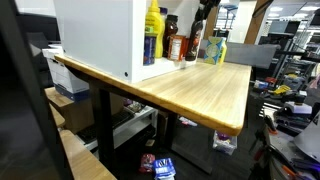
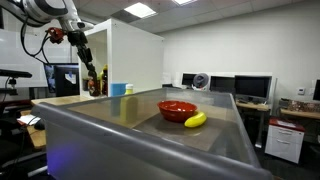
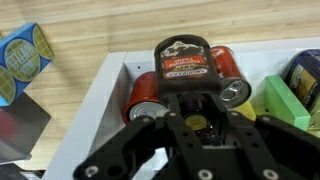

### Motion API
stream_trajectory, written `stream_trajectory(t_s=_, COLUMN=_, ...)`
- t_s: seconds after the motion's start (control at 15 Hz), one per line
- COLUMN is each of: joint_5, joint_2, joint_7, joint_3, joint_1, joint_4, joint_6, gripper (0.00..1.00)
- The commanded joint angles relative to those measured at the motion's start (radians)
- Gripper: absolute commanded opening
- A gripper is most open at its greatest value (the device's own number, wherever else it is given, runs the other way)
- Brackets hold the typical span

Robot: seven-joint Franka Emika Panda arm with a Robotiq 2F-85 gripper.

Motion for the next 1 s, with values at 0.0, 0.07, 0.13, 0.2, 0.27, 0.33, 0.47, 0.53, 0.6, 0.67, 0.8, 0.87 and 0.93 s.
stream_trajectory(t_s=0.0, joint_5=-0.022, joint_2=0.032, joint_7=0.0, joint_3=-0.008, joint_1=-0.011, joint_4=0.039, joint_6=0.018, gripper=0.08)
stream_trajectory(t_s=0.07, joint_5=-0.022, joint_2=0.034, joint_7=0.001, joint_3=-0.011, joint_1=-0.012, joint_4=0.041, joint_6=0.02, gripper=0.08)
stream_trajectory(t_s=0.13, joint_5=-0.023, joint_2=0.037, joint_7=0.002, joint_3=-0.014, joint_1=-0.013, joint_4=0.043, joint_6=0.022, gripper=0.08)
stream_trajectory(t_s=0.2, joint_5=-0.022, joint_2=0.04, joint_7=0.003, joint_3=-0.017, joint_1=-0.014, joint_4=0.045, joint_6=0.024, gripper=0.08)
stream_trajectory(t_s=0.27, joint_5=-0.021, joint_2=0.044, joint_7=0.004, joint_3=-0.02, joint_1=-0.014, joint_4=0.046, joint_6=0.026, gripper=0.08)
stream_trajectory(t_s=0.33, joint_5=-0.02, joint_2=0.049, joint_7=0.006, joint_3=-0.022, joint_1=-0.015, joint_4=0.049, joint_6=0.03, gripper=0.08)
stream_trajectory(t_s=0.47, joint_5=-0.021, joint_2=0.059, joint_7=0.011, joint_3=-0.024, joint_1=-0.019, joint_4=0.056, joint_6=0.037, gripper=0.08)
stream_trajectory(t_s=0.53, joint_5=-0.021, joint_2=0.067, joint_7=0.012, joint_3=-0.024, joint_1=-0.022, joint_4=0.061, joint_6=0.042, gripper=0.08)
stream_trajectory(t_s=0.6, joint_5=-0.021, joint_2=0.077, joint_7=0.015, joint_3=-0.025, joint_1=-0.023, joint_4=0.067, joint_6=0.049, gripper=0.08)
stream_trajectory(t_s=0.67, joint_5=-0.021, joint_2=0.08, joint_7=0.017, joint_3=-0.026, joint_1=-0.022, joint_4=0.069, joint_6=0.052, gripper=0.08)
stream_trajectory(t_s=0.8, joint_5=-0.02, joint_2=0.089, joint_7=0.021, joint_3=-0.027, joint_1=-0.022, joint_4=0.074, joint_6=0.061, gripper=0.08)
stream_trajectory(t_s=0.87, joint_5=-0.021, joint_2=0.093, joint_7=0.024, joint_3=-0.026, joint_1=-0.022, joint_4=0.076, joint_6=0.065, gripper=0.08)
stream_trajectory(t_s=0.93, joint_5=-0.02, joint_2=0.098, joint_7=0.028, joint_3=-0.027, joint_1=-0.022, joint_4=0.078, joint_6=0.068, gripper=0.08)
